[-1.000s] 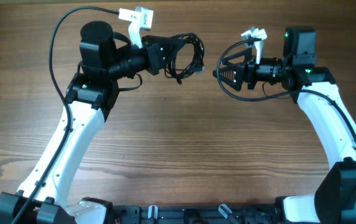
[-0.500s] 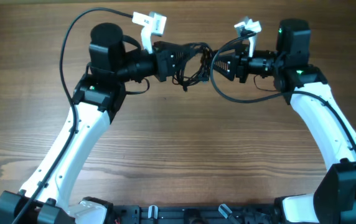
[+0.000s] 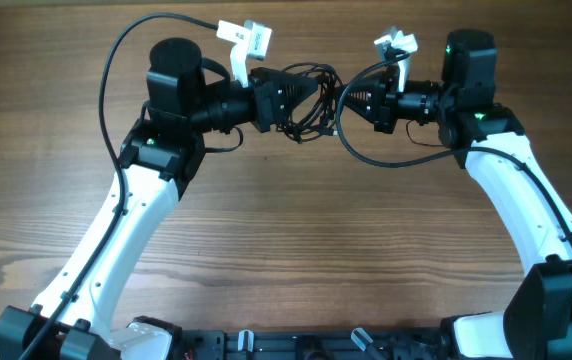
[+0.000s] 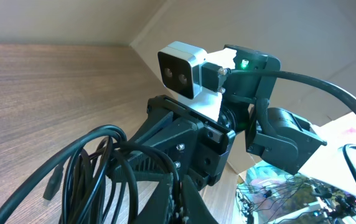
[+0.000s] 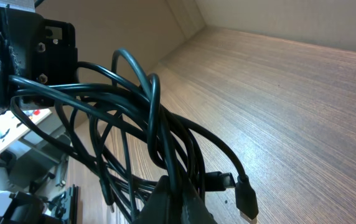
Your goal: Untangle cables
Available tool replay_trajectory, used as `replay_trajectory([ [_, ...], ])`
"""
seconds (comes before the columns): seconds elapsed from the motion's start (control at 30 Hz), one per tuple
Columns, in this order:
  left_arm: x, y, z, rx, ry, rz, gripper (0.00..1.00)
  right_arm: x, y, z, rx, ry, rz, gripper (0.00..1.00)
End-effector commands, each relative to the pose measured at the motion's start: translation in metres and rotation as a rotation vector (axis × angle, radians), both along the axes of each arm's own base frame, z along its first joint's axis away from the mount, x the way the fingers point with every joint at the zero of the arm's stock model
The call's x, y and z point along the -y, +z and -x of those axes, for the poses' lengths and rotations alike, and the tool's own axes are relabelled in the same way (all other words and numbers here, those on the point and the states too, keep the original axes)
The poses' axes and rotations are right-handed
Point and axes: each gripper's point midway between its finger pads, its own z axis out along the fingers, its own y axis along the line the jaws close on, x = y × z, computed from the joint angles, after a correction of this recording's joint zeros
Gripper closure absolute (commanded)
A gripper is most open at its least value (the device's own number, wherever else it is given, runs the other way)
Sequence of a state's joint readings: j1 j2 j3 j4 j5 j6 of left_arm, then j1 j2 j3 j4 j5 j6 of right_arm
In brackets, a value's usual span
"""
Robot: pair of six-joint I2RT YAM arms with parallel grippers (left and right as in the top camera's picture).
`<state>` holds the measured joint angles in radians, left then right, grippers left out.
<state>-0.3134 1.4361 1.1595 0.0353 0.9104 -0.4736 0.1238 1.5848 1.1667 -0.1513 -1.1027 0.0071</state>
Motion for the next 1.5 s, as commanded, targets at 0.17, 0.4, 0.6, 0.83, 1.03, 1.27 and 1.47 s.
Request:
replay_trajectory([
  [0.17,-0.010,0.011,-0.015,0.076,0.120,-0.037,0.96,0.039,-0.037,-0.031,-0.183,-0.281,0.115,0.96],
  [0.4,-0.053,-0.005,-0.046,0.069,0.290,-0.114,0.96,0.137,-0.082,-0.037,-0.390,-0.588,0.246,0.96],
  [0.6,-0.133,-0.013,-0.075,0.013,0.480,-0.133,0.96,0.234,-0.118,-0.024,-0.550,-0.937,0.427,0.96],
  [0.83,-0.210,-0.019,-0.087,-0.028,0.657,-0.139,0.96,0.287,-0.137,-0.003,-0.678,-1.219,0.571,0.96],
  [1.03,-0.214,-0.025,-0.081,-0.074,0.645,-0.135,0.94,0.280,-0.137,-0.001,-0.694,-1.173,0.543,0.96],
  [1.27,-0.182,-0.043,-0.071,-0.133,0.575,-0.184,0.44,0.180,-0.115,-0.007,-0.673,-0.759,0.296,0.96],
  [1.47,-0.199,-0.058,-0.077,-0.157,0.670,-0.256,0.41,0.039,-0.106,0.023,-0.573,-0.372,0.358,0.96],
])
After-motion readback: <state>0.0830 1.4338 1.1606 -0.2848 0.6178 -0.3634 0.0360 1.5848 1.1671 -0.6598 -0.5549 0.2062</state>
